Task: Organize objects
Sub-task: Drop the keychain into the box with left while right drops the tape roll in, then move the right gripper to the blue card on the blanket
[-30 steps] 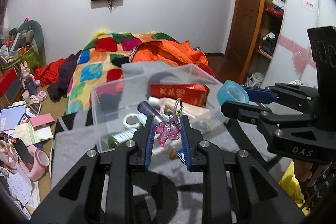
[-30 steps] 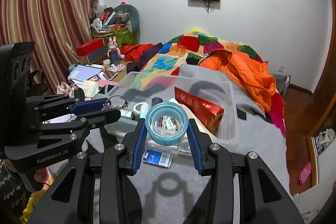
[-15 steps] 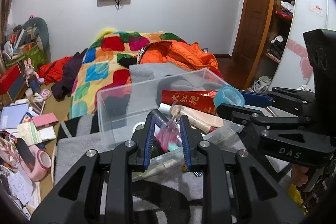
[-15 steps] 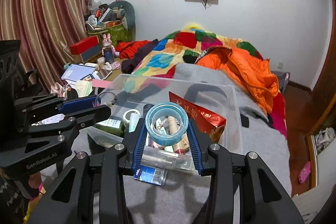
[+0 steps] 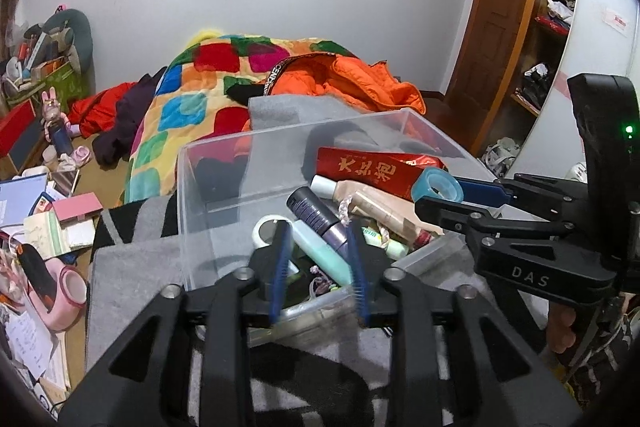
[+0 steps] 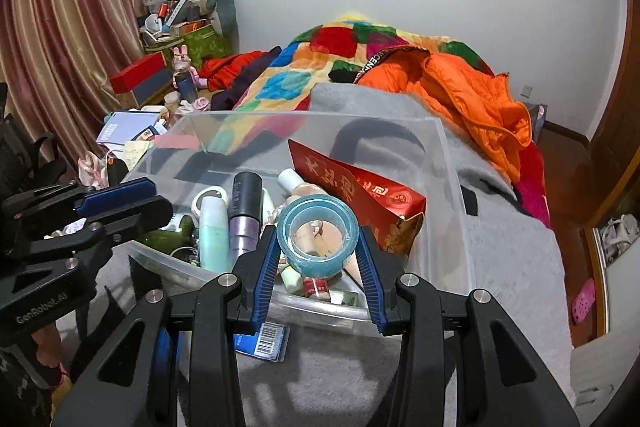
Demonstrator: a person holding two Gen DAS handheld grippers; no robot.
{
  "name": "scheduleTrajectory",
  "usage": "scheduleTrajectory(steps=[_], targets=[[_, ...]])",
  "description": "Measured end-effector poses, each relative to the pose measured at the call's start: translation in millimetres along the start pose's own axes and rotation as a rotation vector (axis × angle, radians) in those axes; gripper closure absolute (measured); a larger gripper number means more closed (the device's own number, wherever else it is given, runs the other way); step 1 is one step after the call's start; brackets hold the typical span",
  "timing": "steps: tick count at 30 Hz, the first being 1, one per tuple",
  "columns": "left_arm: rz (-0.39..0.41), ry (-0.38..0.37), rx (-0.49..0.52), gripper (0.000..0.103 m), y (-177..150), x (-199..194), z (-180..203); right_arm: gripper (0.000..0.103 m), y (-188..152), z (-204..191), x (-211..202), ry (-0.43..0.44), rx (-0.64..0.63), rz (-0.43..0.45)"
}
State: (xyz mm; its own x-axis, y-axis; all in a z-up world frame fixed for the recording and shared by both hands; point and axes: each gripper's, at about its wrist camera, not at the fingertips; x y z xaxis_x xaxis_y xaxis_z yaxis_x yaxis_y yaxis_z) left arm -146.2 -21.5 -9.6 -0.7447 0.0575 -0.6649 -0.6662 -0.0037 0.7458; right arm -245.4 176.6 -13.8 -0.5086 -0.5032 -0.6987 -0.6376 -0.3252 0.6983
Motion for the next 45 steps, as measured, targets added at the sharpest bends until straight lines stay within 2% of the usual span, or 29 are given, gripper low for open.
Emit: scheduleTrajectory(steps=[1,3,6,9,10,13,18,24,28,33,37,43,45], targets=[[0.000,0.003,-0.005,0.048,-1,-1,-1,0.068,0,0,0,0.001,0.001,0.001],[0.013,0.010,-0.013,0.035,-2,-4,-3,0.068,1,0,0,0.003,0.004,0.000],[0.015,0.013,-0.012,0.031,-2,-7,-3,0.068,1,0,0,0.006,0.011,-0.003],[0.012,0.041,-0.007,0.018,-2,-10,-1,0.067,0,0,-2,0.010,0.014,-0.004],[0.013,0.053,-0.007,0.013,-3,-10,-1,0.066,0,0,-4,0.012,0.012,-0.002],[0.034,0.075,-0.009,0.006,-6,-18,-1,0.058,-3,-2,-12,0.013,0.001,0.013],[0.065,0.032,-0.013,0.001,-15,-35,-3,0.049,-14,-7,-32,0.004,-0.015,0.040],[0.089,0.071,-0.003,0.000,-28,-51,-3,0.044,-30,-15,-47,0.032,-0.022,0.048],[0.104,0.008,0.007,0.000,-39,-59,-1,0.042,-40,-23,-46,0.023,-0.034,0.037],[0.077,0.023,-0.007,0.000,-51,-57,-2,0.041,-54,-28,-19,0.022,-0.025,-0.044],[0.055,0.134,0.040,0.000,-60,-50,3,0.041,-58,-32,0,0.028,-0.027,-0.101],[0.029,0.106,0.047,0.000,-71,-43,1,0.041,-55,-39,23,0.063,-0.032,-0.172],[0.038,0.133,0.065,0.000,-74,-42,2,0.041,-56,-41,30,0.060,-0.035,-0.194]])
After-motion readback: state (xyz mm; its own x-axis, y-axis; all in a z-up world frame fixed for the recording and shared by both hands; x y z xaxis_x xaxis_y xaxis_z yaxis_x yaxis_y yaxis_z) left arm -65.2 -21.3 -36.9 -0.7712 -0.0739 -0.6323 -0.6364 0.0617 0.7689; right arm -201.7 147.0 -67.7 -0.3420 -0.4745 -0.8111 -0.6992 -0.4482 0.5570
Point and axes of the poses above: each gripper's, at about its wrist camera, not at the fingertips, and x roughly the way its jaws point, z to its right, y to its top, and after that the axes turned 7 degrees about y, right-handed
